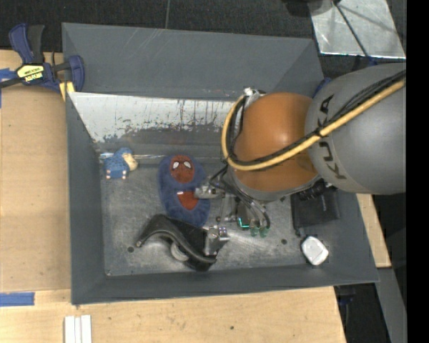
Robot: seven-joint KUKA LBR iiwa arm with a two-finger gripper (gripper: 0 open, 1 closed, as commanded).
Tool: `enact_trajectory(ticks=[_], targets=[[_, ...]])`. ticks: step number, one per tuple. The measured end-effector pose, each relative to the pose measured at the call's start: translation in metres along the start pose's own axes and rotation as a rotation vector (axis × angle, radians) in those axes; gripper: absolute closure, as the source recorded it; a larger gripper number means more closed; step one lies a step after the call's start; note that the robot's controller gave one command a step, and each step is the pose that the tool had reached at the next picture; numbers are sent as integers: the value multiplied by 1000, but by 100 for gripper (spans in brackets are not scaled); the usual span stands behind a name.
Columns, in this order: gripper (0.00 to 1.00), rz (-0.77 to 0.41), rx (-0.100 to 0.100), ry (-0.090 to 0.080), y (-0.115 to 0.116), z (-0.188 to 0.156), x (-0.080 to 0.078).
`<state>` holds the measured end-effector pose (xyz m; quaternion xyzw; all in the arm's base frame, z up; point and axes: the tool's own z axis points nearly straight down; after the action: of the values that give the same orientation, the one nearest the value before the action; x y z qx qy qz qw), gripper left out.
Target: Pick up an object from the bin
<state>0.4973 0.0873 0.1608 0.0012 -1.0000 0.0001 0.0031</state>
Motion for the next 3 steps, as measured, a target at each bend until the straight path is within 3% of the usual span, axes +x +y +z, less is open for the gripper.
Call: enact_trajectory(ticks=[1,2,3], targets=[[0,299,0,-12,3,43,0],[0,680,1,-5,28,38,6],[0,814,-5,-12,18,44,-92]])
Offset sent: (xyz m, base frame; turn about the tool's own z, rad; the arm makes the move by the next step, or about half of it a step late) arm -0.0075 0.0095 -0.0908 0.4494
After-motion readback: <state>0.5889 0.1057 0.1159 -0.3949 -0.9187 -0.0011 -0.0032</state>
